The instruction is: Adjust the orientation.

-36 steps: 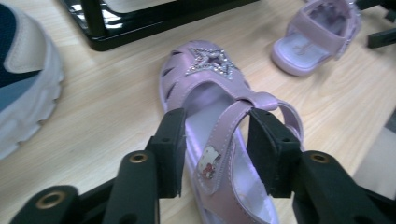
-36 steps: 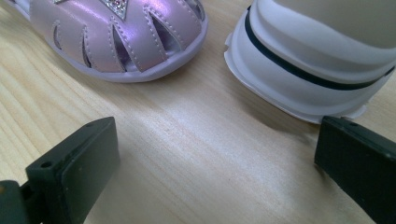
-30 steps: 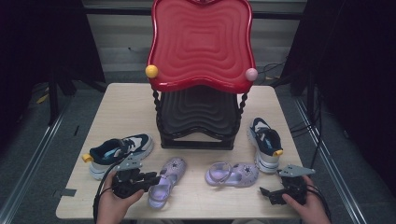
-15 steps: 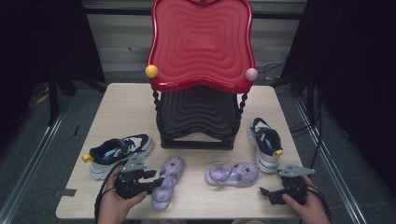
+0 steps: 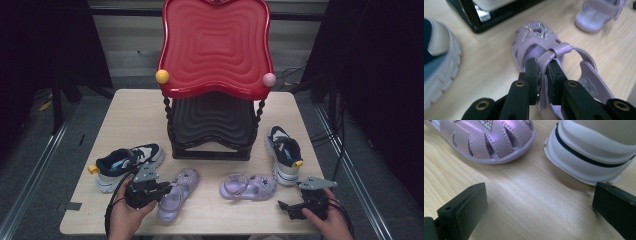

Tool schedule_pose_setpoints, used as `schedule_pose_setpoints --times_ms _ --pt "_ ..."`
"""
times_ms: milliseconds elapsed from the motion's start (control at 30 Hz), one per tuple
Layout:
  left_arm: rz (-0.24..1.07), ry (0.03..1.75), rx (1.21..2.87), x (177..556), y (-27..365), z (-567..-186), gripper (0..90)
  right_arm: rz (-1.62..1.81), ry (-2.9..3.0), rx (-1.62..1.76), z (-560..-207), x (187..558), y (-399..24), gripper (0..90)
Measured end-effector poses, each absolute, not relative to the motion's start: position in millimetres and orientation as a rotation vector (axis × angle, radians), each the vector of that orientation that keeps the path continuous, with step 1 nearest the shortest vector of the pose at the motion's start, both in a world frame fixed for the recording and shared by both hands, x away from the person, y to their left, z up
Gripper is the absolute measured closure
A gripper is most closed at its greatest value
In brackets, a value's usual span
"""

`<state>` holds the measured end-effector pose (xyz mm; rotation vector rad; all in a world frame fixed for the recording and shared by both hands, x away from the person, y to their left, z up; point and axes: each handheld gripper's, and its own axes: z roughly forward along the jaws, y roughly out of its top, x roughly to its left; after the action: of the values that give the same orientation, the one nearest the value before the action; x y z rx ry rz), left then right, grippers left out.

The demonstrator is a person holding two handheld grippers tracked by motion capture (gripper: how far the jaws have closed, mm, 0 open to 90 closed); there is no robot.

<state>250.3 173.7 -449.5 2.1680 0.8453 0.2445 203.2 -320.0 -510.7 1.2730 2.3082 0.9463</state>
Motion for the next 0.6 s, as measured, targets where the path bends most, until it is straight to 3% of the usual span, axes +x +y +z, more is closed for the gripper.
schedule_pose_setpoints --times_ms 600 --pt "0.346 0.731 2.042 266.6 161.4 -446.0 82.3 0.946 2.307 1.277 -510.6 203.0 -320.0 0.0"
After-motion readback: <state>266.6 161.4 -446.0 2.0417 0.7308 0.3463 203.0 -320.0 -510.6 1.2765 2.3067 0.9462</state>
